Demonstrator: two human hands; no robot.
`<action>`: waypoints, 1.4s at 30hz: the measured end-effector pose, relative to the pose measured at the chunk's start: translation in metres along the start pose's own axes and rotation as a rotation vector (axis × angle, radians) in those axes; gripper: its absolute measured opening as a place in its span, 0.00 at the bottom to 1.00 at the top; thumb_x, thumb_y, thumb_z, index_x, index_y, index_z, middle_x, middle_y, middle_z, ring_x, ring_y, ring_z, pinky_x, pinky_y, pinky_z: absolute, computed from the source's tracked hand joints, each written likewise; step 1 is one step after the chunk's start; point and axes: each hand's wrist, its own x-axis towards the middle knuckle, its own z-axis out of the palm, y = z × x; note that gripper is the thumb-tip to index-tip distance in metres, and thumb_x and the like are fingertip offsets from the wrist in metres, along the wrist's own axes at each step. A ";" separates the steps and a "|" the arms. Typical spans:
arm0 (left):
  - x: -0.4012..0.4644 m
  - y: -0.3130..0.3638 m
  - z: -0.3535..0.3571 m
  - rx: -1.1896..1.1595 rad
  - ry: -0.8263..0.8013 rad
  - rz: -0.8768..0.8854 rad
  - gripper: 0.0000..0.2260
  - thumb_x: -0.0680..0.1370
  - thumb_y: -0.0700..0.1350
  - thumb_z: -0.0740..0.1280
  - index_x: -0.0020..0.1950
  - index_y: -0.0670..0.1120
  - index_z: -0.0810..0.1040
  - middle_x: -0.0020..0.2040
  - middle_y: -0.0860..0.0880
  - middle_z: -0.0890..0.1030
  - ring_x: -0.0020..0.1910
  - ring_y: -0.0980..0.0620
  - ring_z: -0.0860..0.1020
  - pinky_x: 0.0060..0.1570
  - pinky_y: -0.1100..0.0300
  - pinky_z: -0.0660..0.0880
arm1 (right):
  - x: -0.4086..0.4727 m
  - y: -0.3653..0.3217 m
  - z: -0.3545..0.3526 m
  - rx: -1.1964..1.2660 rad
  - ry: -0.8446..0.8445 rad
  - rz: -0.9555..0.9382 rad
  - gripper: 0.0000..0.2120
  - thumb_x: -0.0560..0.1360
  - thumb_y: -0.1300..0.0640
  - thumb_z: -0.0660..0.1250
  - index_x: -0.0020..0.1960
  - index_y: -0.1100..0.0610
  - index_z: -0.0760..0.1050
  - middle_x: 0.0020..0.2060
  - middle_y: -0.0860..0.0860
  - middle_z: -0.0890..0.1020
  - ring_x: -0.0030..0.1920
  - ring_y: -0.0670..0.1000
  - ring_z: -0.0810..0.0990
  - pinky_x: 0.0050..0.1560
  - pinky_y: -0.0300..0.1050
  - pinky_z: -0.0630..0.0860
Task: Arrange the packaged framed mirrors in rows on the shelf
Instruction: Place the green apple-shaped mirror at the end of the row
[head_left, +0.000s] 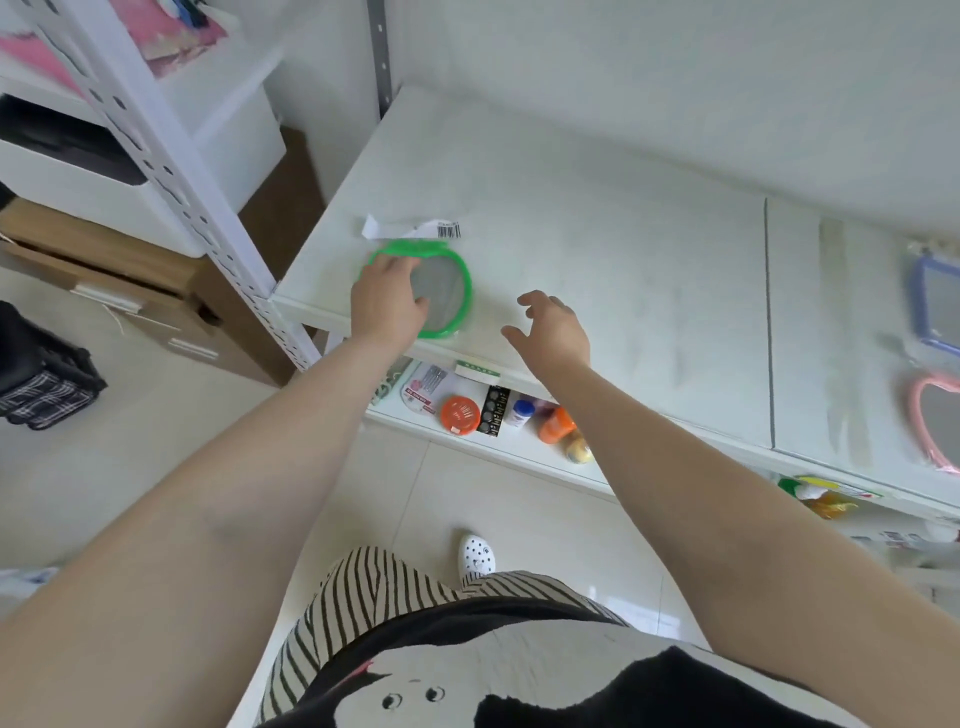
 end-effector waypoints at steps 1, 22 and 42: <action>0.009 -0.005 -0.001 0.007 0.002 -0.021 0.22 0.74 0.43 0.66 0.69 0.46 0.71 0.66 0.41 0.72 0.63 0.39 0.72 0.62 0.48 0.70 | 0.004 -0.004 0.003 0.004 0.001 0.014 0.22 0.76 0.50 0.66 0.68 0.54 0.69 0.61 0.52 0.77 0.63 0.54 0.73 0.56 0.50 0.74; 0.092 -0.082 -0.015 -0.512 -0.410 -0.217 0.21 0.75 0.43 0.69 0.66 0.42 0.70 0.58 0.44 0.79 0.58 0.45 0.77 0.56 0.56 0.72 | -0.009 -0.123 0.084 0.108 0.159 0.645 0.21 0.72 0.51 0.70 0.62 0.56 0.75 0.59 0.58 0.72 0.62 0.59 0.68 0.56 0.50 0.69; -0.046 0.095 0.037 -0.790 -0.740 0.058 0.12 0.74 0.39 0.68 0.58 0.44 0.77 0.44 0.48 0.78 0.37 0.51 0.74 0.35 0.63 0.72 | -0.178 0.022 0.013 1.131 0.776 1.007 0.15 0.76 0.59 0.67 0.60 0.66 0.75 0.38 0.55 0.80 0.31 0.48 0.77 0.49 0.46 0.81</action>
